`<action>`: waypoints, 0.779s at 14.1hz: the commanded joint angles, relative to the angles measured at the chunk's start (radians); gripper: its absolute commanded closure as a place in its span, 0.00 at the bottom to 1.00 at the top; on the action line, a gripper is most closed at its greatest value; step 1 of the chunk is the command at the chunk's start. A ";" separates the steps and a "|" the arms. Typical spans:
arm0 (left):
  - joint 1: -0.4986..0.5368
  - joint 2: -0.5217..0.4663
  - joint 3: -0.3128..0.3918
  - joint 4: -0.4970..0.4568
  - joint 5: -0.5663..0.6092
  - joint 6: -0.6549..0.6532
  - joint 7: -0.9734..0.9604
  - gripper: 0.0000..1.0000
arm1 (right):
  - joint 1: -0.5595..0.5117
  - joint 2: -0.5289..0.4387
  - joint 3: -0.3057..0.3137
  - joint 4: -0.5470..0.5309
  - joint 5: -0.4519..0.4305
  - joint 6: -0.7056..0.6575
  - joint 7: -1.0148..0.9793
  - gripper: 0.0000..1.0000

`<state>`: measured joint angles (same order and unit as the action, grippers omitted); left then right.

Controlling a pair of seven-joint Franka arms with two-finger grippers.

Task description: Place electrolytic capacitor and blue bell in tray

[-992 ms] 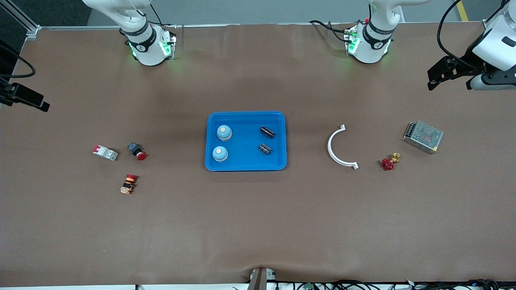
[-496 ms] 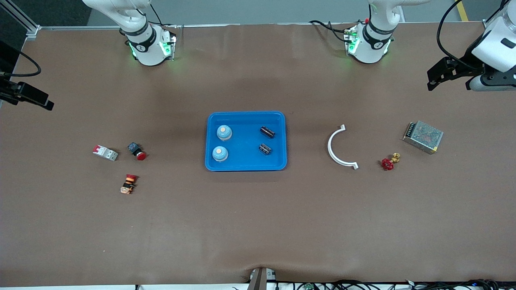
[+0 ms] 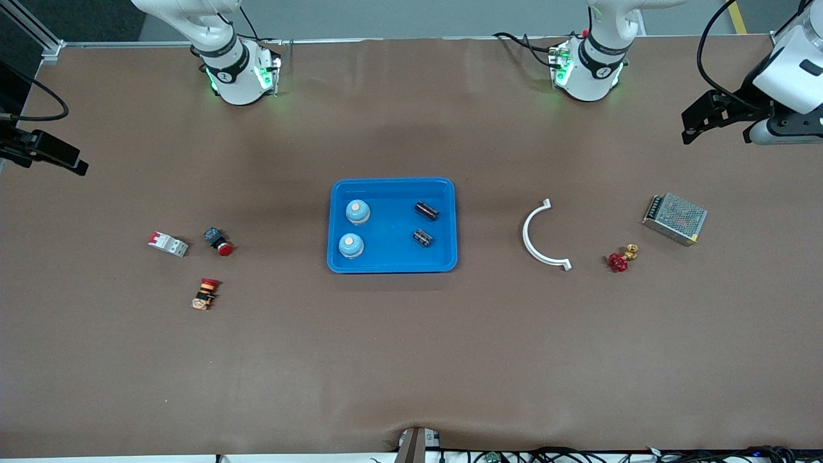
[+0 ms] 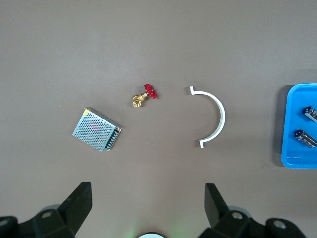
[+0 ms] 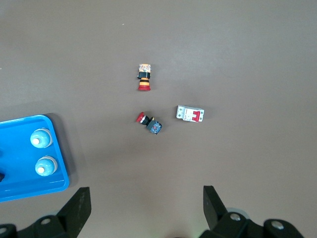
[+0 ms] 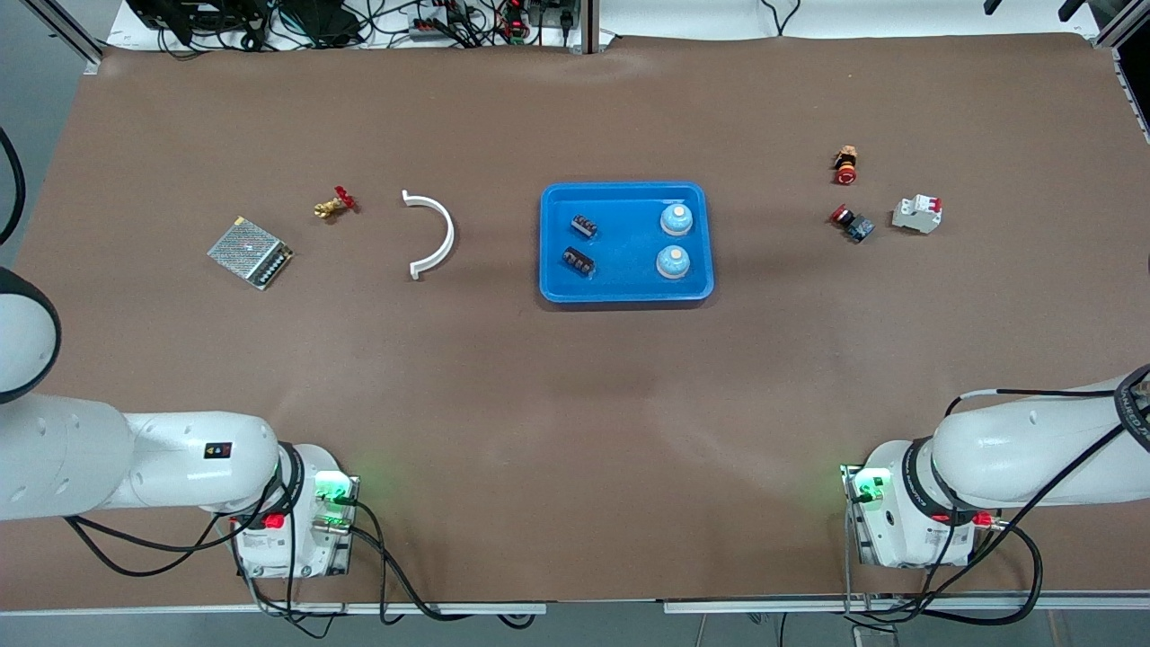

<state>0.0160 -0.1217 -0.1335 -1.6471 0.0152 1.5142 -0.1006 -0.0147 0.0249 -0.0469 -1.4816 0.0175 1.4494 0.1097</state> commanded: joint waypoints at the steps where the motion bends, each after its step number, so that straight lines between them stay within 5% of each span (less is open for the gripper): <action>1: 0.001 -0.013 -0.003 -0.016 -0.008 0.007 0.029 0.00 | 0.007 -0.033 0.004 -0.028 0.002 0.011 -0.013 0.00; 11: 0.004 0.019 -0.011 0.021 -0.003 0.001 0.019 0.00 | 0.007 -0.043 0.113 -0.028 0.002 0.017 -0.025 0.00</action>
<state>0.0142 -0.1163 -0.1373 -1.6496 0.0152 1.5148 -0.1003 -0.0038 0.0042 0.0545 -1.4837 0.0190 1.4538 0.0917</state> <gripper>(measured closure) 0.000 0.000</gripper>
